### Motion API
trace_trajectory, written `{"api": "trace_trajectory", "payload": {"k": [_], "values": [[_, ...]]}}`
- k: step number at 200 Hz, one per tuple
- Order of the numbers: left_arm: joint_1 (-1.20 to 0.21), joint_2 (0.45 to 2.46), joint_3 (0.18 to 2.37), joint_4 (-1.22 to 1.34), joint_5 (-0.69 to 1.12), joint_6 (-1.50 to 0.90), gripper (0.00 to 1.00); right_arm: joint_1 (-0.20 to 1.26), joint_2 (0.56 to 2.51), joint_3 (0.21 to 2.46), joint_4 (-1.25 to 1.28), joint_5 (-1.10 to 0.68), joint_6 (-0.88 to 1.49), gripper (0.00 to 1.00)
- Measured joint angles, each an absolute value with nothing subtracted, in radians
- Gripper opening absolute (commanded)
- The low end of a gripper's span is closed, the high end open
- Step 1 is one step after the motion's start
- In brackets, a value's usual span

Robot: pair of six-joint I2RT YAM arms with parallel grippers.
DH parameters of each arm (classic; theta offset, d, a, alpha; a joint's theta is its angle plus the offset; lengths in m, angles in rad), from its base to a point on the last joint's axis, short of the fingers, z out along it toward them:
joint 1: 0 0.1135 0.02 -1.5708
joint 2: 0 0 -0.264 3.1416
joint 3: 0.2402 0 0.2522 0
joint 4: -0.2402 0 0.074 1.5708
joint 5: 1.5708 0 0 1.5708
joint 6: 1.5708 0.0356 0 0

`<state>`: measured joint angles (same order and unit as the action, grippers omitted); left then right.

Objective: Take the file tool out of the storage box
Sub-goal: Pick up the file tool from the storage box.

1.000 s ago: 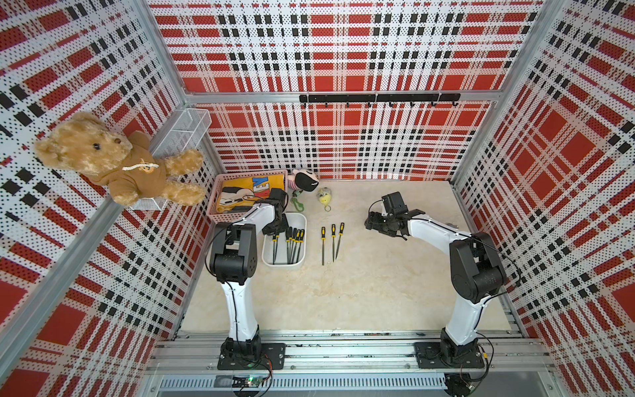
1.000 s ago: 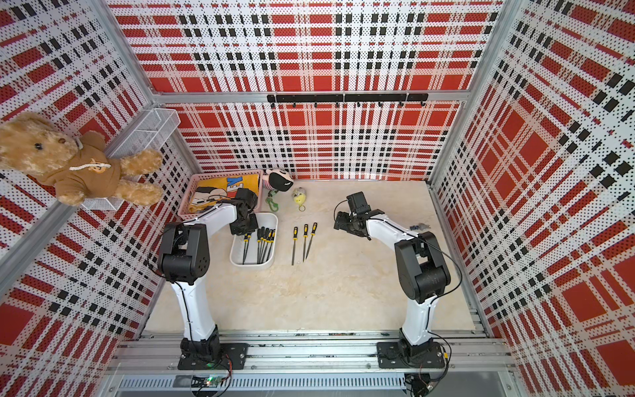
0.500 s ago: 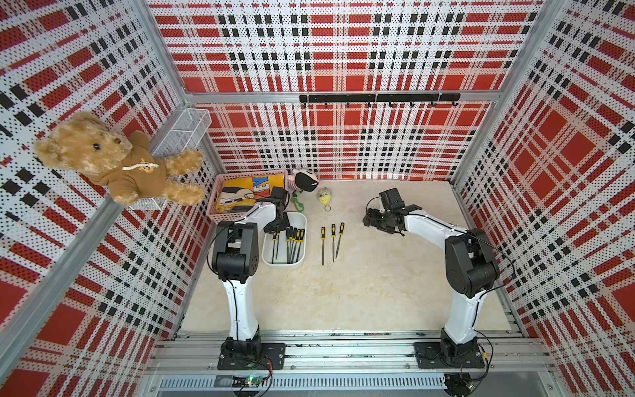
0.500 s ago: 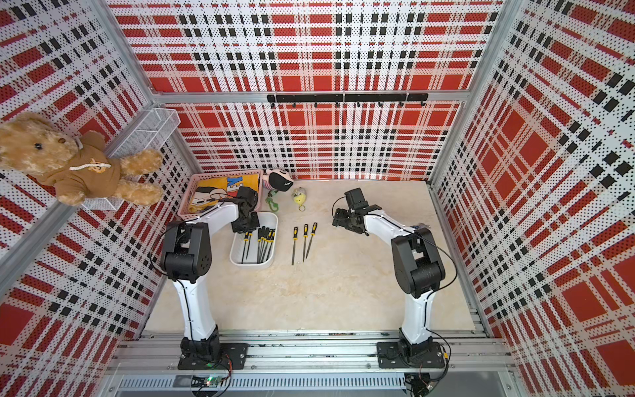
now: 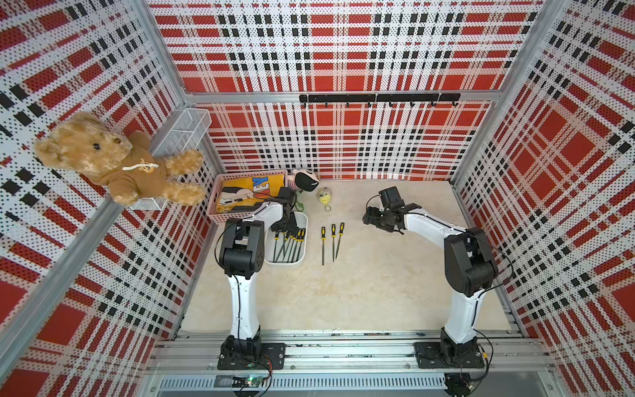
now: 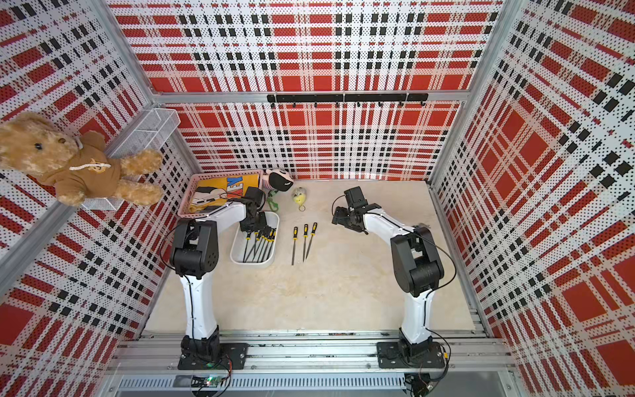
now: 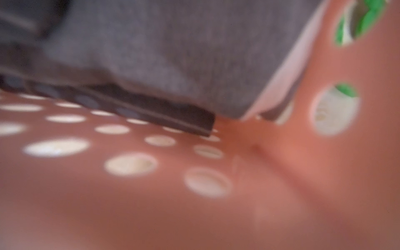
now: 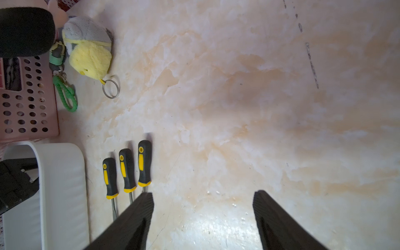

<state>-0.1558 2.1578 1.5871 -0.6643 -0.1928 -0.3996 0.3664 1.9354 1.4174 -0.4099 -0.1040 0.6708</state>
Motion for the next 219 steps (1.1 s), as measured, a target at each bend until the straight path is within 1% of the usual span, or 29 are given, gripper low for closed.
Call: {"api": "trace_trajectory", "payload": {"k": [8,15,48,113,161,185,219], "values": [[-0.155,2.158,1.586,-0.661,-0.192,-0.400,0.28,0.366,1.936,1.416,-0.411,-0.104,0.670,0.80],[-0.154,2.158,1.586,-0.659,-0.192,-0.402,0.25,0.366,1.936,1.416,-0.410,-0.104,0.670,0.80],[-0.154,2.158,1.587,-0.654,-0.187,-0.407,0.00,0.367,1.947,1.422,-0.413,-0.104,0.665,0.80],[-0.154,2.163,1.637,-0.706,-0.196,-0.408,0.00,0.370,1.951,1.424,-0.413,-0.105,0.652,0.81],[-0.180,2.163,1.836,-0.845,-0.218,-0.405,0.00,0.370,1.951,1.423,-0.402,-0.104,0.648,0.81],[-0.213,2.163,1.939,-0.863,-0.219,-0.403,0.00,0.370,1.947,1.411,-0.383,-0.100,0.648,0.81],[-0.285,2.164,1.991,-0.865,-0.204,-0.415,0.00,0.360,1.914,1.354,-0.358,-0.100,0.649,0.81]]}}
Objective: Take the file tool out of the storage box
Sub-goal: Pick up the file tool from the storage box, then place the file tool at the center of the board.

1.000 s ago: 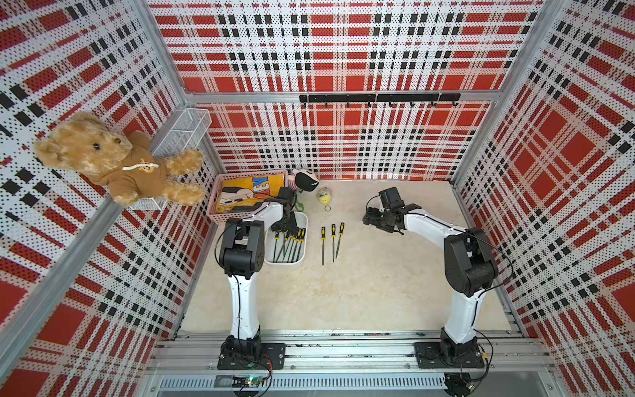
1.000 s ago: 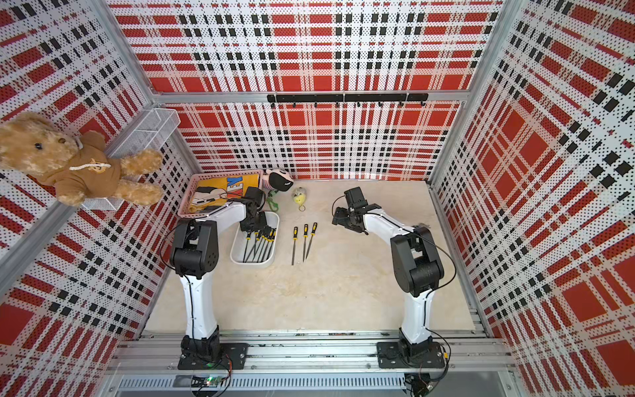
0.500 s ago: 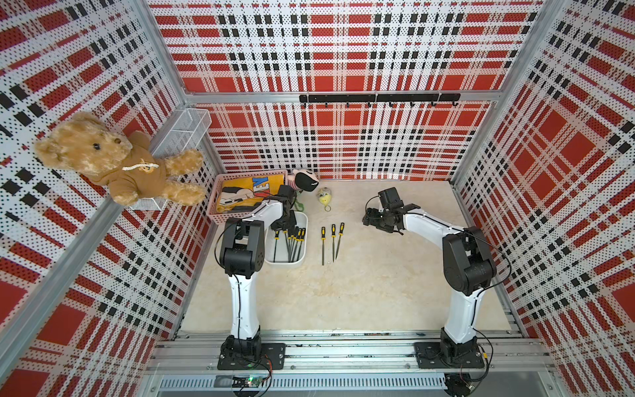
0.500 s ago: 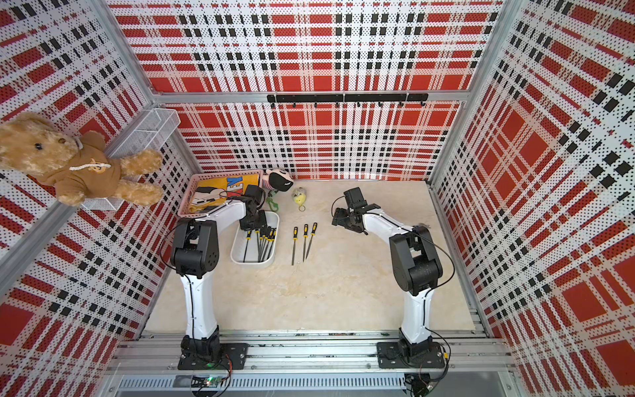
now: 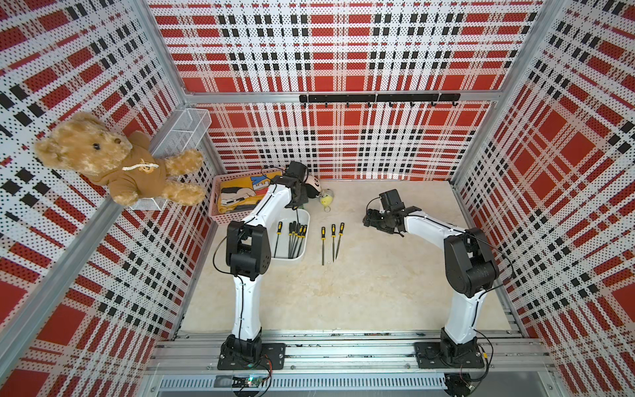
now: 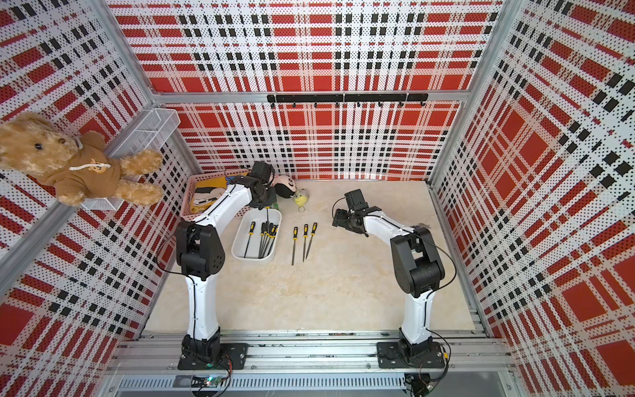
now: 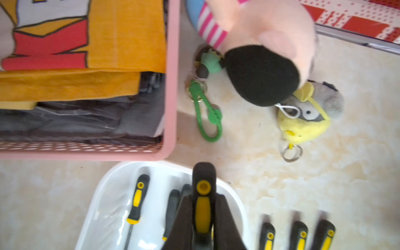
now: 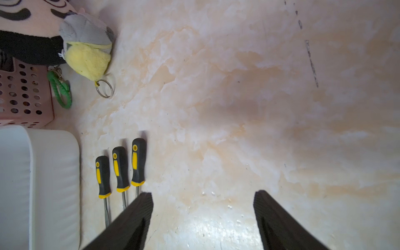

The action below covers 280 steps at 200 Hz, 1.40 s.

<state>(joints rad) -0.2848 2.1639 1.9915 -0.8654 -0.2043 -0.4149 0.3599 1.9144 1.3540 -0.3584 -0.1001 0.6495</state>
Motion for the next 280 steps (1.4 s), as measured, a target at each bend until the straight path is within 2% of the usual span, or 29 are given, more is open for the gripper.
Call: {"api": "trace_trajectory", "payload": {"k": [39,110,187,241,280], "values": [[-0.381,2.217,2.050,-0.881,-0.148,-0.427,0.00,0.336,1.865,1.295,-0.346,-0.092,0.649,0.81],[-0.567,2.443,2.218,-0.884,0.016,-0.467,0.00,0.311,1.788,1.217,-0.324,-0.071,0.649,0.81],[-0.602,2.483,2.177,-0.879,0.045,-0.514,0.00,0.311,1.764,1.192,-0.327,-0.071,0.640,0.82],[-0.606,2.483,2.160,-0.871,0.045,-0.519,0.14,0.308,1.756,1.192,-0.327,-0.071,0.637,0.82],[-0.606,2.483,2.160,-0.867,0.044,-0.519,0.18,0.307,1.755,1.181,-0.324,-0.071,0.638,0.81]]}}
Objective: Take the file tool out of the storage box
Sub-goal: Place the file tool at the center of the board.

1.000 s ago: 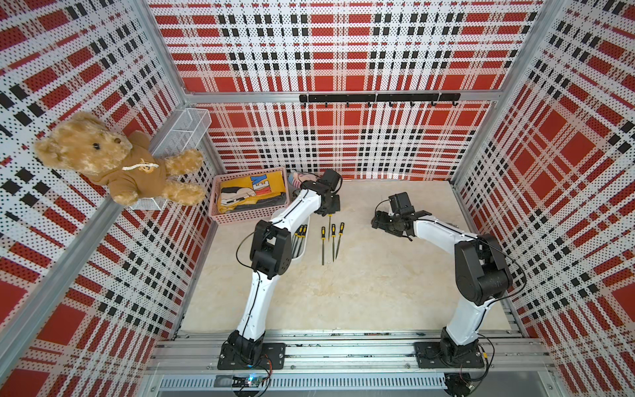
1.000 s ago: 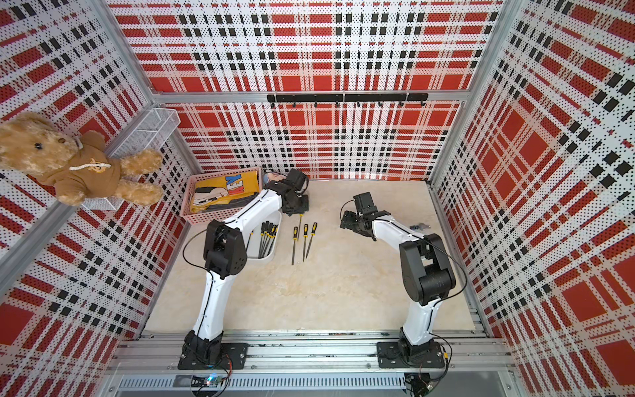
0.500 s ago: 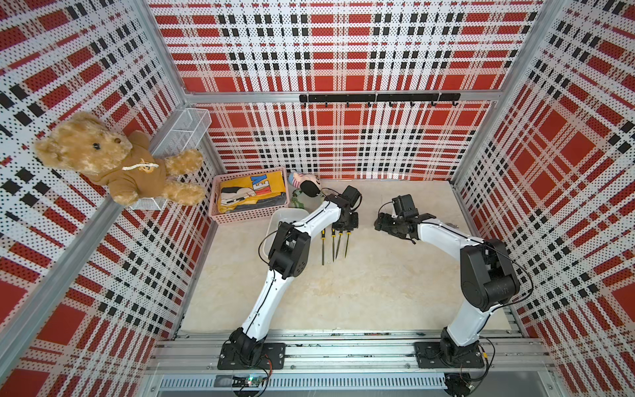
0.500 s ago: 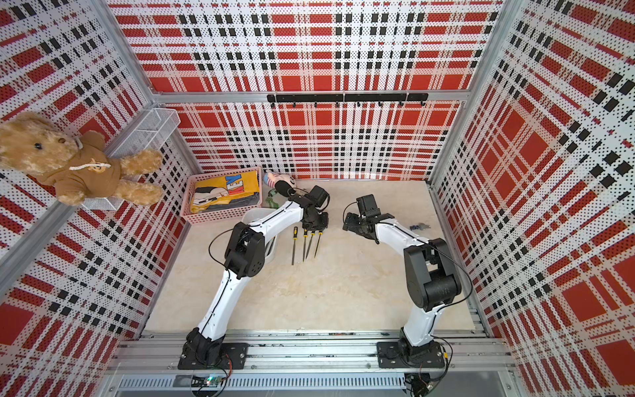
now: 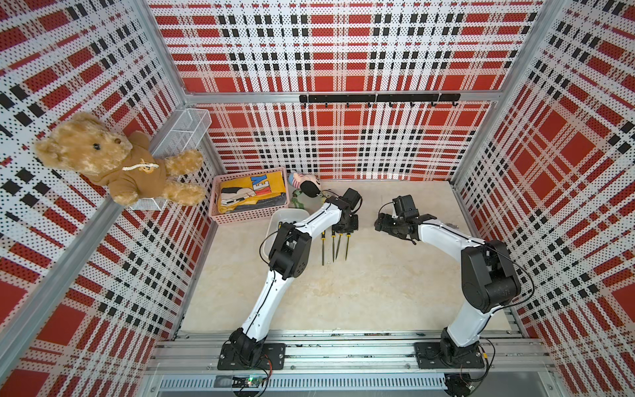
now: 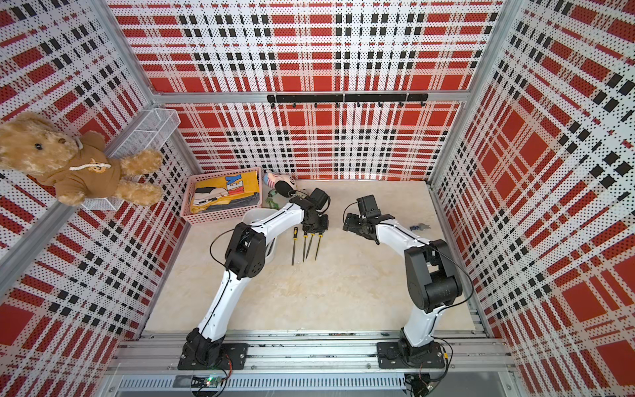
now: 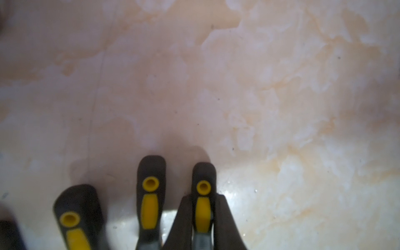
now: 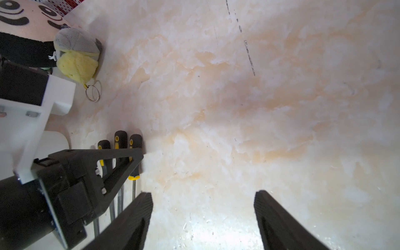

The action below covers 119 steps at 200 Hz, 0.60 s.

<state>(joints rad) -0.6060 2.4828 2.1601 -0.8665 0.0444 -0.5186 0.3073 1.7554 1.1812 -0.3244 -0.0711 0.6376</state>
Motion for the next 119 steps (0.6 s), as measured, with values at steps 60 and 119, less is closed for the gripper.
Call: {"api": "trace_trajectory", "payload": {"k": [60,119], "values": [[-0.606,2.483,2.160,-0.853,0.044,-0.516,0.26,0.307,1.755,1.181,-0.324,-0.071,0.638,0.82],[-0.604,2.483,2.161,-0.852,0.046,-0.510,0.31,0.307,1.755,1.181,-0.324,-0.071,0.641,0.82]]}}
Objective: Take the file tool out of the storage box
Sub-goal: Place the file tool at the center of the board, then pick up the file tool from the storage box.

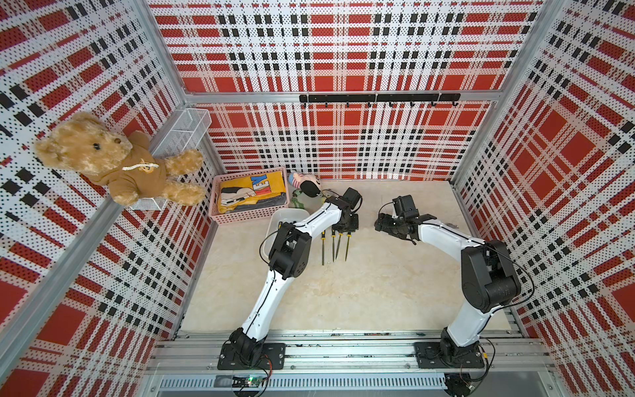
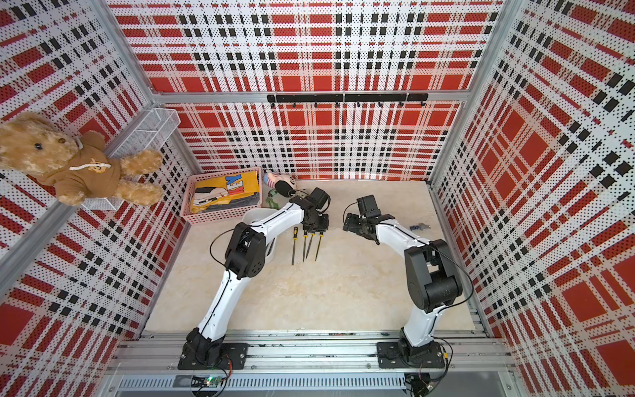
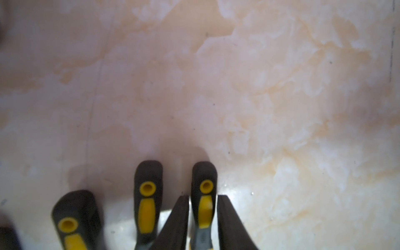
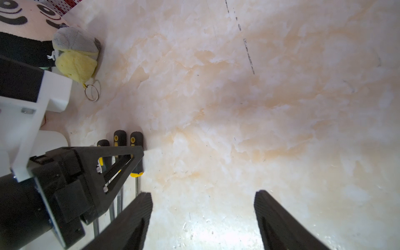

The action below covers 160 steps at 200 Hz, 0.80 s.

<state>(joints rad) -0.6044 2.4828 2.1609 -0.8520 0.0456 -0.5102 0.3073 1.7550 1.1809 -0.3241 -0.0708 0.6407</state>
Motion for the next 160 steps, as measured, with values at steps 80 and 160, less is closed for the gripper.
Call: {"api": "trace_trajectory", "payload": {"k": [80,160], "values": [[-0.528,2.341,2.189,-0.860,0.059,-0.506,0.31,0.313,1.755,1.186,-0.323,-0.072,0.643,0.82],[-0.196,2.039,1.811,-0.849,-0.124,-0.435,0.29,0.342,1.804,1.245,-0.319,-0.074,0.648,0.82]]}}
